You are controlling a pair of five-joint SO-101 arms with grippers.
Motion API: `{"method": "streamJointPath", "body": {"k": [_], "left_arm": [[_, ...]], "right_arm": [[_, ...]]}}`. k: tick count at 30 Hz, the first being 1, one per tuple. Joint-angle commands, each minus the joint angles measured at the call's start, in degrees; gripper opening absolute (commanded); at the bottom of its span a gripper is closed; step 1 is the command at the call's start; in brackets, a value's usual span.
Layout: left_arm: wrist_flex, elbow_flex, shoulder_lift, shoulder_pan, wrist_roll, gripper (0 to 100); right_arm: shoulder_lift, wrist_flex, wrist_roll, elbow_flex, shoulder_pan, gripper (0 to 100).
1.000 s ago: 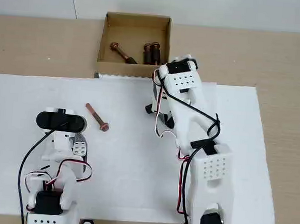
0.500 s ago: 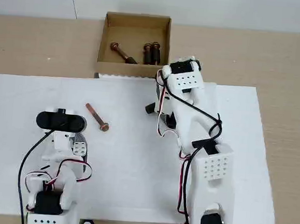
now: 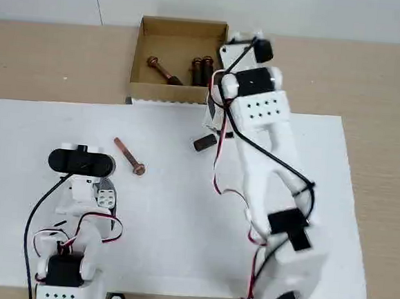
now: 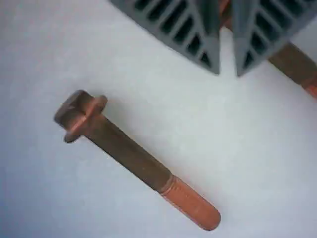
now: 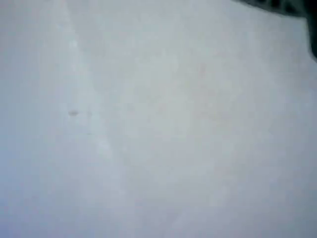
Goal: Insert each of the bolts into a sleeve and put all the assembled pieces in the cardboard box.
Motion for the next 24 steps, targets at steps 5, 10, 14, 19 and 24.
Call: {"method": "streamJointPath", "body": {"k": [5, 10, 14, 19, 24], "left_arm": [[0.26, -0.40, -0.62, 0.00, 0.09, 1], [0.26, -0.40, -0.62, -0.09, 0.09, 1], [-0.09, -0.40, -0.62, -0.44, 0.09, 1], [0.18, -2.07, -0.53, -0.44, 0.18, 1], [0.35, -8.40, -0.35, -0.44, 0.18, 1]], "right_arm": [[-19.56, 0.66, 3.52, 1.85, -0.31, 0.3], [-33.45, 0.57, 5.80, 14.51, -0.48, 0.2], [-44.88, -0.04, 5.89, 30.24, -0.13, 0.2], [-56.75, -5.32, 5.80, 47.91, 0.66, 0.2], [-65.71, -11.38, 5.98, 61.10, 3.91, 0.2]]}}
